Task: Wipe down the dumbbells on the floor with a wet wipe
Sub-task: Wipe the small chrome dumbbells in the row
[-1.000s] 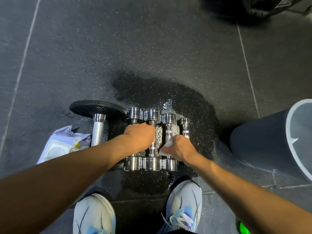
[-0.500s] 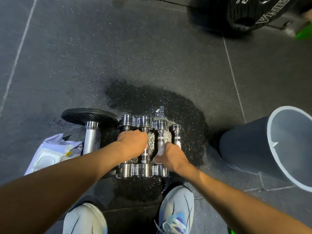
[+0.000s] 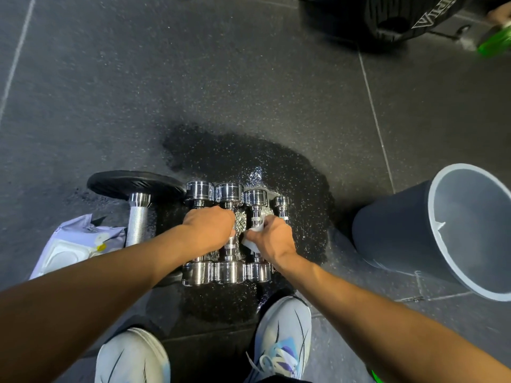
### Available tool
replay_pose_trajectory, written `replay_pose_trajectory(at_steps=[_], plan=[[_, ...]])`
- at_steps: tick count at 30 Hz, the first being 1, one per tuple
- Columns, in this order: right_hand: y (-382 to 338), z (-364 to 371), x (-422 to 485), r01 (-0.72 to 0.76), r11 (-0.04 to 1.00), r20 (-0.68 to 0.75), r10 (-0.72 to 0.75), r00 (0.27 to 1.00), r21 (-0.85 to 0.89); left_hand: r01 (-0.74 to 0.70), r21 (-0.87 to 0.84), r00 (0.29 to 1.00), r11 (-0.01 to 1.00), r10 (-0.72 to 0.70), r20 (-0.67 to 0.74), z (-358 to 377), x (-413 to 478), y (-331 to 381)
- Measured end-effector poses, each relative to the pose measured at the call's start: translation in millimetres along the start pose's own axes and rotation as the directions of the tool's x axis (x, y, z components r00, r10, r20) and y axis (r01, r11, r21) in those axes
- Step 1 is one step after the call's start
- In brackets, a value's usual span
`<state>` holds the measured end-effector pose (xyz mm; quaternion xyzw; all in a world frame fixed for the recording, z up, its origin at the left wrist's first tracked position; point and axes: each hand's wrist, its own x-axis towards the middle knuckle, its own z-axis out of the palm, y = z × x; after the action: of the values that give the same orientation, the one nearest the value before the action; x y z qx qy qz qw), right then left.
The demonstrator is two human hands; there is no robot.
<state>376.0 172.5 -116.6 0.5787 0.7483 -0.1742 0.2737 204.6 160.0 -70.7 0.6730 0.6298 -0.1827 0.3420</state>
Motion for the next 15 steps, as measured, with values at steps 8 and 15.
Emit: replay_pose_trajectory(at_steps=[8, 15], plan=[[-12, -10, 15, -0.186, 0.456, 0.06, 0.277, 0.959, 0.871, 0.009, 0.0, 1.0, 1.0, -0.009, 0.016, -2, -1, 1], [3, 14, -11, -0.044, 0.889, 0.149, -0.027, 0.988, 0.456, -0.016, -0.013, 1.0, 1.0, 0.016, -0.006, 1, 0, -4]])
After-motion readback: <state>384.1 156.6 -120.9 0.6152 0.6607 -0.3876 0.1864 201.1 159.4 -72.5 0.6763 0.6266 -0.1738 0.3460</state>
